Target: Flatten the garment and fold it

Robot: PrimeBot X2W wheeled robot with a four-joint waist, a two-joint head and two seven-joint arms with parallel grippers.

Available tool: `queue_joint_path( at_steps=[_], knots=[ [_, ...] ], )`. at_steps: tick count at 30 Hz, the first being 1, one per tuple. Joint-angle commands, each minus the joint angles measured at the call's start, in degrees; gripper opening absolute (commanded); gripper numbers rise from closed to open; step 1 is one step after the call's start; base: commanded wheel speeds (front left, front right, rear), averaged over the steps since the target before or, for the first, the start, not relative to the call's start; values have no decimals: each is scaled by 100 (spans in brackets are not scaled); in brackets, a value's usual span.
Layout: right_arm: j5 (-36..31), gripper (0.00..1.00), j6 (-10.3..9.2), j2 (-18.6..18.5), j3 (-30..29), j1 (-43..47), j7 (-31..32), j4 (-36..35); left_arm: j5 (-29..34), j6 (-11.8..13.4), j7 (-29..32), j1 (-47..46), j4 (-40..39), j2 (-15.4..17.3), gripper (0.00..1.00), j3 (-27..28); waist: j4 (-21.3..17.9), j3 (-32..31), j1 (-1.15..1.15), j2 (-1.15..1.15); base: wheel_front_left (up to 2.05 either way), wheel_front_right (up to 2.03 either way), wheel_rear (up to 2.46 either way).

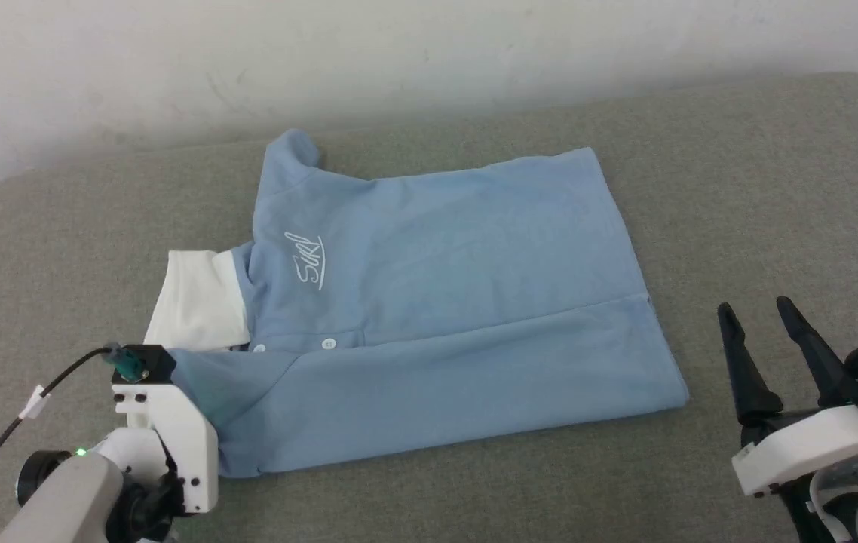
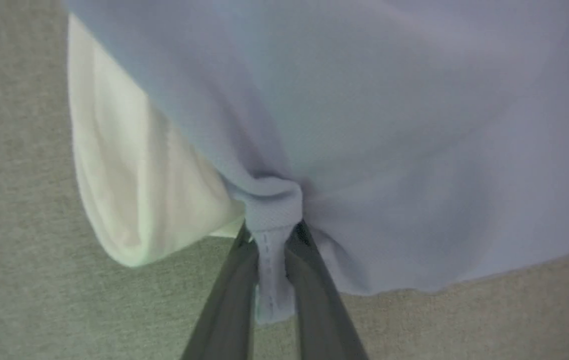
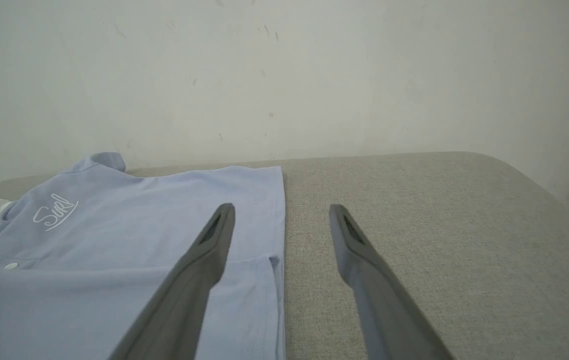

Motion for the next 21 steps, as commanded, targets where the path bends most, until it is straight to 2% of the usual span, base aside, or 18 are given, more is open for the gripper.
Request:
queue_joint_path(
  at_steps=[1, 6, 13, 21],
  knots=[
    [74, 100, -11, -67, -8, -7, 80, -18, -41, -69, 24, 178, 245, -286, 0, -216, 37, -12, 1, 0, 0, 0, 0],
    [292, 100, -11, -395, 60, -133, 633, 286, -53, -105, -213, 102, 301, -352, 0, -162, 166, -37, 1, 0, 0, 0, 0],
    [1154, 100, -11, -858, 510, -652, 2295, 1591, -37, -64, -513, -43, -55, -314, 0, -7, 437, 20, 1, 0, 0, 0, 0],
    [1709, 100, -11, -951, 885, -1375, 3336, 2765, 12, -35, -593, -111, -594, -272, 0, -1, 706, 177, 1, 0, 0, 0, 0]
  ],
)
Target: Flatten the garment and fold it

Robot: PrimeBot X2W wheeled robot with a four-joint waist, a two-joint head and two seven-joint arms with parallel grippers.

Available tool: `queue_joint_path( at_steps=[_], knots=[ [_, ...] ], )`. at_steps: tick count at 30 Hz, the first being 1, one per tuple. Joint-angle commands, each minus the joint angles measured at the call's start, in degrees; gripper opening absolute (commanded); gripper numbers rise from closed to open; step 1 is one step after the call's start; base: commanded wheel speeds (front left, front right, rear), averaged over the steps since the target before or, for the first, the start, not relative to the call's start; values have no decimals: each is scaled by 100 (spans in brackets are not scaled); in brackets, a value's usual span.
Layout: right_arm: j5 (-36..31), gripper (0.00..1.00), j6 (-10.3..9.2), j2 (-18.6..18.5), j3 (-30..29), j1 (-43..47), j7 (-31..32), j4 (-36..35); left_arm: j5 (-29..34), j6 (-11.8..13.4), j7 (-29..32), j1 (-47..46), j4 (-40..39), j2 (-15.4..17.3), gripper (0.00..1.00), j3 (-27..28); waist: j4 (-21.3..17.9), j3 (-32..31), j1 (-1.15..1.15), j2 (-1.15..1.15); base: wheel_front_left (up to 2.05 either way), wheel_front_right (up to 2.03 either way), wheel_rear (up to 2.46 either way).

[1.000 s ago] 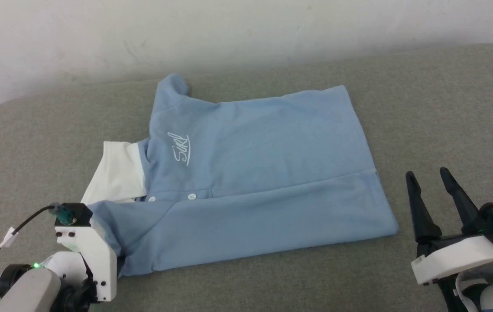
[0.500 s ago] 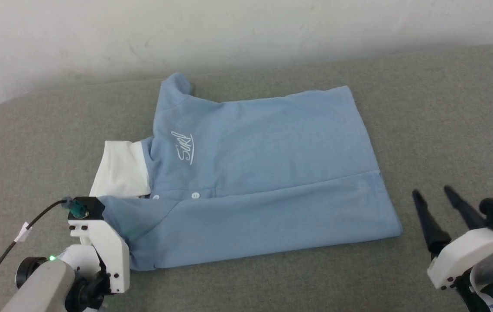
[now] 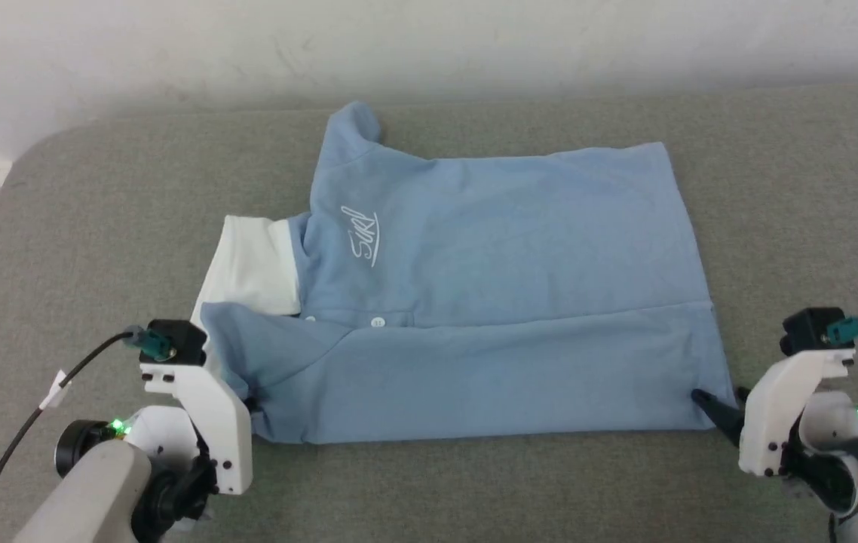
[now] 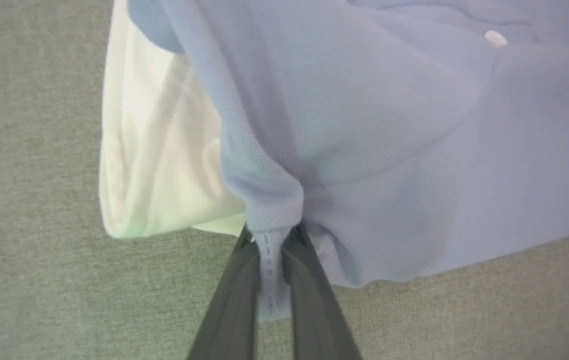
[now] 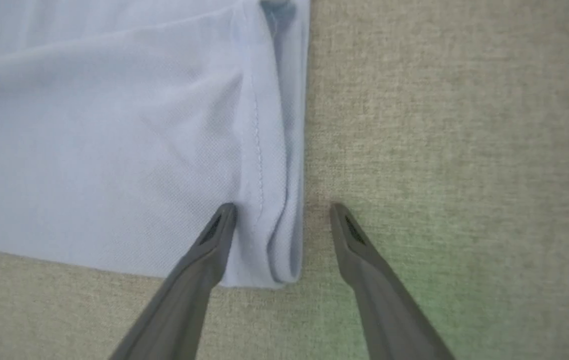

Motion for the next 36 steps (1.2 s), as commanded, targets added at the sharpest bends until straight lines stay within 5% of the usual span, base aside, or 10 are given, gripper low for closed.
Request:
queue_joint_path(
  at_steps=[1, 2, 4, 10, 18, 25, 31, 36],
  knots=[
    [84, 100, -5, 42, 100, -88, 364, 282, 4, 18, -44, -21, -85, -29, 0, -5, 90, 70, -1, 0, 0, 0, 0],
    [156, 44, -5, 76, 96, -128, 580, 423, -5, 17, -40, -12, -120, -31, 0, -9, 109, 78, -1, 0, 0, 0, 0],
    [255, 1, -5, 130, 102, -197, 988, 632, -19, 20, -35, 7, -168, -26, 0, -12, 131, 81, -1, 0, 0, 0, 0],
    [280, 0, -5, 128, 121, -335, 1194, 580, -39, 47, -41, 142, -240, 27, 0, -24, 129, -50, -1, 0, 0, 0, 0],
    [74, 0, -5, -226, 330, -164, 459, -317, -58, 173, -182, 684, -652, 277, 0, 56, 103, -638, -1, 0, 0, 0, 0],
    [-47, 0, -5, -400, 92, 552, 535, -1144, -67, 423, -130, 1345, -1378, 642, 0, 145, 167, -1002, -1, 0, 0, 0, 0],
    [-247, 0, -5, -207, -453, 1568, 852, -1862, -144, 618, 36, 1829, -1718, 730, 0, 77, 184, -1076, -1, 0, 0, 0, 0],
    [-545, 3, -5, 236, -815, 2169, 808, -1846, -296, 636, 89, 1962, -1353, 482, 0, -58, 110, -984, -1, 0, 0, 0, 0]
  ],
)
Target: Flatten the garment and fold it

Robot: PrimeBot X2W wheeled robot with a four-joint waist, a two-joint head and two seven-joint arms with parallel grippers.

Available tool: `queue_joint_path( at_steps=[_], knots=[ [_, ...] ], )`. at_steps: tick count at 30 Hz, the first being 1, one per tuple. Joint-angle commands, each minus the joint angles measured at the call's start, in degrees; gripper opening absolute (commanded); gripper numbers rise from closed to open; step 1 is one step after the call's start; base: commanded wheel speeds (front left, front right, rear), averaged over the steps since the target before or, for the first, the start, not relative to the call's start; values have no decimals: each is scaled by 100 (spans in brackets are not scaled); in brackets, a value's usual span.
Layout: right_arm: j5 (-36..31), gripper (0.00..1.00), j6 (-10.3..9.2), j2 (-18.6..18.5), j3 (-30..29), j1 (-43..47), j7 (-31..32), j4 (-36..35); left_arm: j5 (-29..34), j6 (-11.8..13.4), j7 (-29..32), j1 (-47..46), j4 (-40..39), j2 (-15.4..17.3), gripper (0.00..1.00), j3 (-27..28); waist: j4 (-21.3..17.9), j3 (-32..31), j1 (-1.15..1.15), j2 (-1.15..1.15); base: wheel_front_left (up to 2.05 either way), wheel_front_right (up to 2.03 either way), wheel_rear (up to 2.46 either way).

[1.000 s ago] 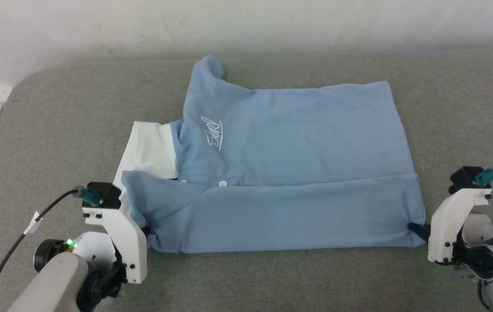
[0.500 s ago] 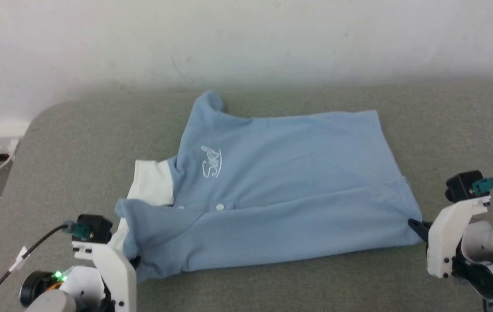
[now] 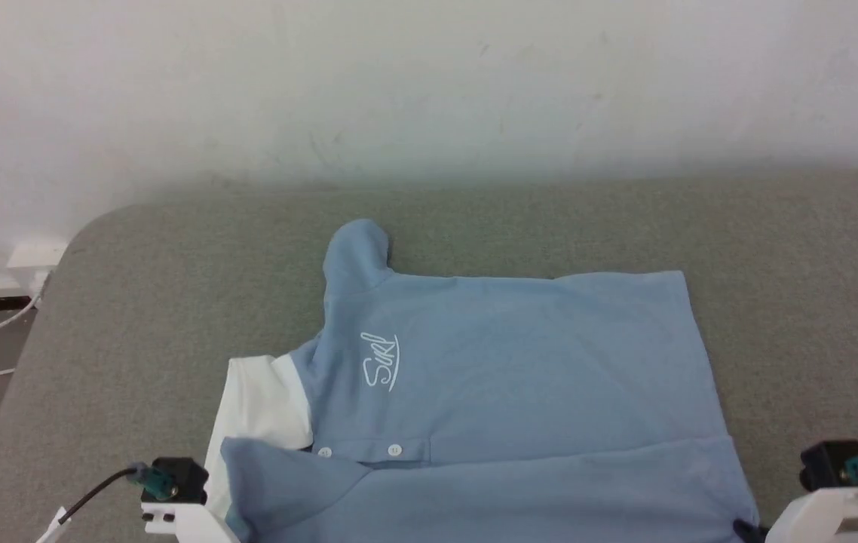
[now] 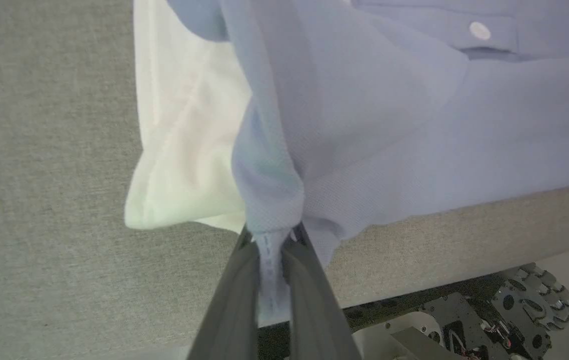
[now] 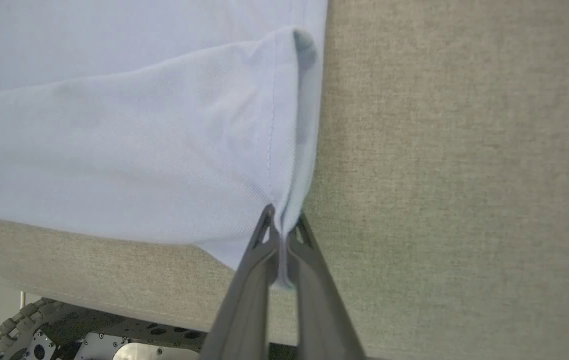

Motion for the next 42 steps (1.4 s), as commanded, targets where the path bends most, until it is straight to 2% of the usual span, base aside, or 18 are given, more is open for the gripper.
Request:
queue_joint_path(
  at_steps=[1, 2, 3, 8, 13, 18, 24, 29, 30, 31, 32, 37, 42],
  knots=[
    [-82, 41, -6, 84, -41, 61, -127, 53, -48, 13, -28, 38, 121, -49, 28, 19, -44, 49, 1, 0, 0, 0, 0],
    [-141, 100, -6, 154, -49, 97, -241, 133, -65, 6, -88, 12, 229, -107, 88, 33, -57, 66, 1, 0, 0, 0, 0],
    [-195, 100, -6, 197, -37, 119, -358, 211, -47, -5, -147, -24, 337, -140, 100, 31, -69, 79, 1, 0, 0, 0, 0],
    [-390, 100, -6, 378, -135, 5, -1513, 170, -60, -73, -517, -239, 485, -245, 100, 207, -145, 132, 1, 0, 0, 0, 0],
    [-580, 100, -6, 599, -414, -318, -2540, -250, 86, -82, -928, -939, 391, -171, 100, 566, -256, 446, 1, 0, 0, 0, 0],
    [-825, 100, -6, 744, -406, -779, -3098, -801, 280, -44, -1132, -2050, 477, -219, 100, 801, -481, 1035, 1, 0, 0, 0, 0],
    [-949, 100, -6, 887, -108, -1244, -3404, -1224, 405, -207, -1118, -3430, 1176, -312, 100, 855, -842, 1724, 1, 0, 0, 0, 0],
    [-948, 100, -6, 958, 264, -1513, -3531, -1501, 396, -546, -739, -4624, 1982, -323, 100, 762, -1109, 2174, 1, 0, 0, 0, 0],
    [-948, 100, -6, 958, 264, -1513, -3531, -1501, 396, -546, -739, -4624, 1982, -323, 100, 762, -1109, 2174, 1, 0, 0, 0, 0],
    [-911, 100, -6, 978, 381, -1591, -3550, -1571, 254, -719, -514, -5052, 2275, -430, 100, 741, -1207, 2336, 1, 0, 0, 0, 0],
    [-911, 100, -6, 978, 381, -1591, -3550, -1571, 254, -719, -514, -5052, 2275, -430, 100, 741, -1207, 2336, 1, 0, 0, 0, 0],
    [-852, 100, -6, 991, 582, -1749, -3627, -1588, 66, -1062, 408, -5755, 2945, -521, 100, 467, -1423, 2617, 1, 0, 0, 0, 0],
    [-763, 100, -6, 1001, 754, -1876, -3694, -1406, 197, -1188, 1193, -6140, 3517, -405, 100, 125, -1625, 2825, 1, 0, 0, 0, 0]
  ],
)
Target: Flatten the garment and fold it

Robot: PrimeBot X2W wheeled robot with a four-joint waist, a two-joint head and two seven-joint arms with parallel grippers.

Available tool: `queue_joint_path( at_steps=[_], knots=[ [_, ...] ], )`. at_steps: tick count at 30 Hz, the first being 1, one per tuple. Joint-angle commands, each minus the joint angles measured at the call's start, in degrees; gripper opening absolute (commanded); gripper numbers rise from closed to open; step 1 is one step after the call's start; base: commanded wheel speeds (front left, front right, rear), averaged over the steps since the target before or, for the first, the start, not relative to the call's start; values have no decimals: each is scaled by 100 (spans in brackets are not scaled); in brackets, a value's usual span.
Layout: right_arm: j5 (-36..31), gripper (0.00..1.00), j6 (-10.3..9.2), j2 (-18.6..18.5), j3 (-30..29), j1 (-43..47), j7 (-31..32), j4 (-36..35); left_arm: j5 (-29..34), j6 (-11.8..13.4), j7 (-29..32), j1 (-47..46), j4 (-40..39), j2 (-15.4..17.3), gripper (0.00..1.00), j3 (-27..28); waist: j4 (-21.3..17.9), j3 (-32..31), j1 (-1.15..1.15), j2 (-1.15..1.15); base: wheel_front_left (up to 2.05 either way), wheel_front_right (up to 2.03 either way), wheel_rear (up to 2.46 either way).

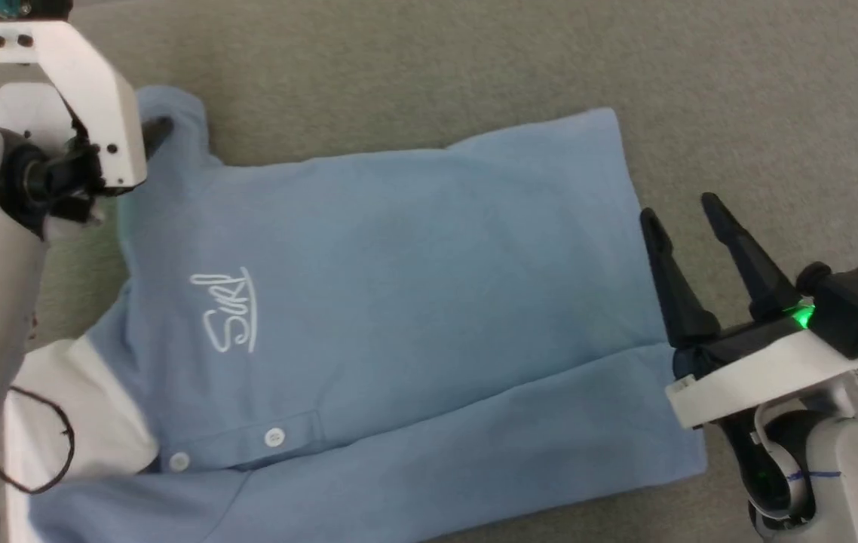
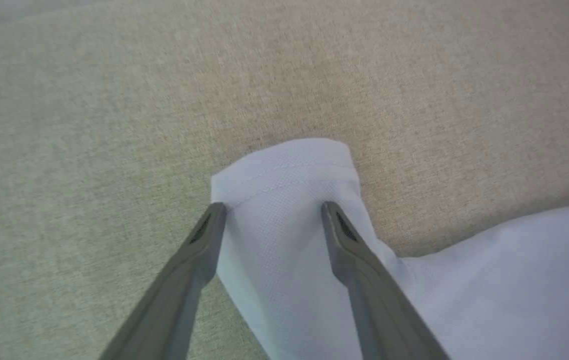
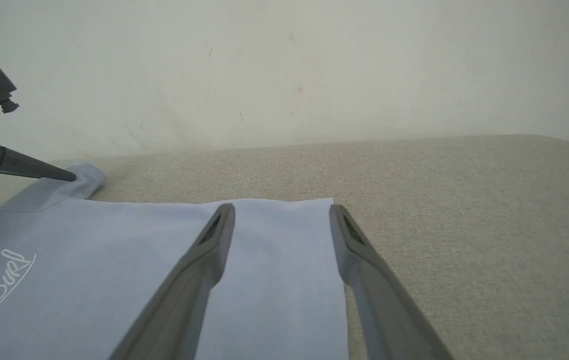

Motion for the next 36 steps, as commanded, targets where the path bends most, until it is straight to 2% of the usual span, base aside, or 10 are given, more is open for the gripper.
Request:
queue_joint_path(
  at_steps=[1, 7, 8, 9, 11, 15, 20, 23, 30, 36],
  knots=[
    [39, 100, -5, 10, 13, -103, -48, 17, 27, -21, 43, -56, 50, 42, 100, -23, -299, 285, -1, 0, 0, 0, 0],
    [167, 100, -5, -20, 88, -202, -118, 248, 152, -19, 812, -81, 494, 101, 100, -375, -412, 398, -1, 0, 0, 0, 0],
    [192, 100, -5, -30, 85, -213, -128, 280, 149, -5, 922, -60, 525, 81, 85, -417, -415, 402, -1, 0, 0, 0, 0],
    [225, 100, -5, -44, 77, -230, -139, 303, 152, 1, 1053, -43, 550, 67, 46, -470, -412, 411, -1, 0, 0, 0, 0],
    [296, 100, -5, -90, 68, -287, -190, 321, 153, 17, 1240, -18, 573, 51, 0, -543, -401, 412, -1, 0, 0, 0, 0],
    [421, 100, -5, -241, 44, -424, -160, 386, 54, 8, 1344, 12, 571, -20, 0, -542, -329, 368, -1, 0, 0, 0, 0],
    [621, 100, -5, -575, 96, -825, 147, 593, 95, -39, 923, -87, 448, -35, 0, -485, -139, 234, -1, 0, 0, 0, 0],
    [888, 100, -5, -791, 191, -1215, 652, 937, 98, -117, 587, -193, 367, -64, 0, -420, 29, 153, -1, 0, 0, 0, 0],
    [1731, 100, -5, -1316, 386, -2414, 2456, 2389, 132, -396, -23, -491, 73, -371, 0, -448, 563, 191, -1, 0, 0, 0, 0],
    [1992, 100, -5, -1447, 512, -3413, 3073, 3422, -21, -571, -335, -674, -90, -696, 0, -419, 894, 426, -1, 0, 0, 0, 0]
  ],
)
